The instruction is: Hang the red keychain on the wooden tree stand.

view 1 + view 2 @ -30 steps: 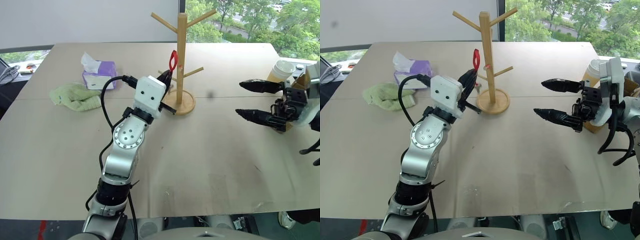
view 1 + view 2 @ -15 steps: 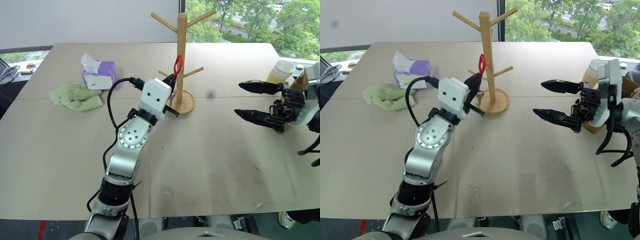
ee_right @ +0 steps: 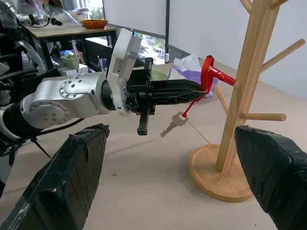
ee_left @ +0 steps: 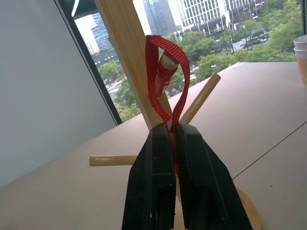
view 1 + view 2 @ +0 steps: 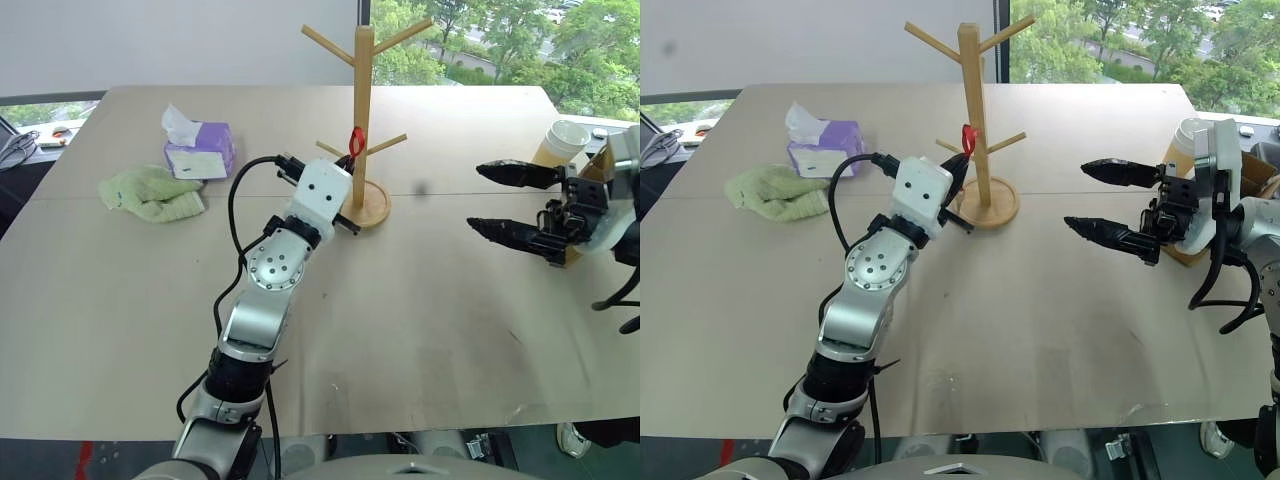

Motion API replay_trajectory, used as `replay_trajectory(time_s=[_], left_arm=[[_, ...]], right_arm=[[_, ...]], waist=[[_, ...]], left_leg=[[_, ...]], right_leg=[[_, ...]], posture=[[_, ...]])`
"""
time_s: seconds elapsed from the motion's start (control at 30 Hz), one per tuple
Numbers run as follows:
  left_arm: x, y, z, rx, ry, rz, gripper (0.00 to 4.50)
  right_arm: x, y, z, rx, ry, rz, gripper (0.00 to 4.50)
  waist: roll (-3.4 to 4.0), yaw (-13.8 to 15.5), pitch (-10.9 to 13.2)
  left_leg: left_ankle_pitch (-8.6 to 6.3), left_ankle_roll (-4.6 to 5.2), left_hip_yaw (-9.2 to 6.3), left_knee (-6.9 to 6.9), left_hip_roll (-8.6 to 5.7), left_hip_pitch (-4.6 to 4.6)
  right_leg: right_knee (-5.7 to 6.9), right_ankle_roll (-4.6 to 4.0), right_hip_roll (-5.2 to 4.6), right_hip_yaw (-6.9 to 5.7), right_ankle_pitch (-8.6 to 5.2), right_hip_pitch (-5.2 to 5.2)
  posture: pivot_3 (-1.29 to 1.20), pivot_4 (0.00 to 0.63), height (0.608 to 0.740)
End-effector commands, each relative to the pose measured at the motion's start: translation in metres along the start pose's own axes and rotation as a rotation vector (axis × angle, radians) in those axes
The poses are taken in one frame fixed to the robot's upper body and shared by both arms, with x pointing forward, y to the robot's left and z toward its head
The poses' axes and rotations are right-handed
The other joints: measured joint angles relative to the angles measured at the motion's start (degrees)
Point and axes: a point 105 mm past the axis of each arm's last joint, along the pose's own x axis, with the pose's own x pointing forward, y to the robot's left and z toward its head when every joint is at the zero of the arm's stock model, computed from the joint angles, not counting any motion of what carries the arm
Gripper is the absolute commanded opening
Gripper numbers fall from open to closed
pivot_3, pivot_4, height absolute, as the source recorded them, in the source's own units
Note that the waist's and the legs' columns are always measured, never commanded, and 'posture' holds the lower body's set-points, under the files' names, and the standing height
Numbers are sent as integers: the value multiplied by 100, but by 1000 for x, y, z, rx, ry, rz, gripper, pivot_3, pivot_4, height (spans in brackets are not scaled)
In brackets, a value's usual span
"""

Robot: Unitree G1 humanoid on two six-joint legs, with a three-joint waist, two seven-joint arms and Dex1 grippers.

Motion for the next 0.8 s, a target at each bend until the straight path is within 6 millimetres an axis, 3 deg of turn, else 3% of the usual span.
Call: replay_trajectory(time_s=[0.03,0.4,0.8], left_arm=[[2,-1,20,19,-82,-8,55],[6,2,25,7,-96,7,55],[11,12,17,-62,-59,63,55]], right_arm=[[-3,3,11,-55,-28,-7,4500],[-4,5,10,-49,-32,-15,4500],[-3,4,11,-53,-34,-26,4500]], waist=[[0,0,0],[0,2,0],[0,-1,0]], left_leg=[[0,0,1,0,0,0],[0,0,0,0,0,0],[0,0,0,0,-1,0]], right_leg=[[0,0,0,1,0,0],[0,0,0,0,0,0],[0,0,0,0,0,0]], posture=[[0,150,740],[0,150,740],[0,150,740]])
